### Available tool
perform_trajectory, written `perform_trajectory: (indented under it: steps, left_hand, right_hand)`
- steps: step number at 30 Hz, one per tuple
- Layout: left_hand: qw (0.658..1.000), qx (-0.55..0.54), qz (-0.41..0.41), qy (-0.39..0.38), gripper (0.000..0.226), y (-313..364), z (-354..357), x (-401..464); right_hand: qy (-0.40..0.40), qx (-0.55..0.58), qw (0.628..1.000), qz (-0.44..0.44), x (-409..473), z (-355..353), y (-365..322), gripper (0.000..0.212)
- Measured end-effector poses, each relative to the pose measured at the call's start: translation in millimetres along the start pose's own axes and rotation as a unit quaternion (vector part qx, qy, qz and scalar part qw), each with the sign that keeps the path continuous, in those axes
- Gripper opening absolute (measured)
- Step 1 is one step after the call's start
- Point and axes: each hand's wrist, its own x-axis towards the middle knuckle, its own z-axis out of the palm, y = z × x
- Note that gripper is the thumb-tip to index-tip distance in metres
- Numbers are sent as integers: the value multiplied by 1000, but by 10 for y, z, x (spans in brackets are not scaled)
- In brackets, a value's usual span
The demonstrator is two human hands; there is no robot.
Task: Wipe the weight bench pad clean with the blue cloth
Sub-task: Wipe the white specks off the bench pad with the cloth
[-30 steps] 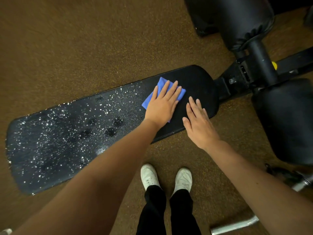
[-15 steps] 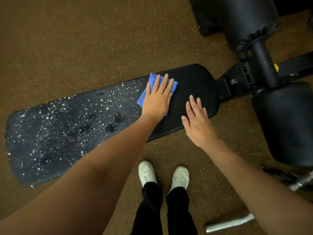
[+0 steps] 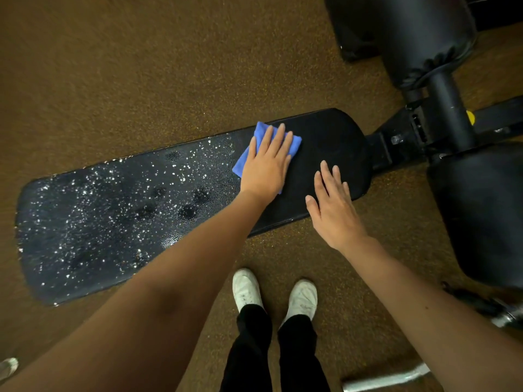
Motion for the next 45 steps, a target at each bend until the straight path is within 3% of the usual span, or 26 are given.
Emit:
perform_trajectory:
  steps: [3,10,15,17,21,24,30,34,39,45]
  left_hand:
    - [999,1,-36,6,49,-92,1,88]
    - [968,-86,-232,32,49,-65,-17,-39]
    - [997,-27,-69,5,55,-54,26,-217]
    - [996,-22,-85,12,52,-176,13,-124]
    - [979,-65,-190,32,48,-299,-8,19]
    - [973,-80,-212,38,48,-153,7,-46]
    - [999,-33,-38,-4,60,-217,-35,-193]
    - [992,-52,-117,18,50,-388,-49,-82]
    - [963,-118,-241,5,51,-91,-48,-151]
    - [977,-104,-183,40,65,-436,-220,-363]
  right_hand:
    - [-9,-1,1000,-7,-7,-30,13,58]
    - [-35,1,999,-27,-10,-127,46,58]
    - [-42,-71,995,-60,16,-115,9,58]
    - [-47,-76,994,-67,39,-128,-7,58]
    - [-49,-95,992,-72,92,-168,12,57]
    - [-43,-101,992,-58,104,-195,21,59]
    - [-52,-114,990,-59,109,-220,0,59]
    - [-51,-118,989,-67,115,-224,21,58]
    - [-29,-115,990,-70,120,-219,-36,59]
    - [1,-90,987,-131,267,-168,-378,64]
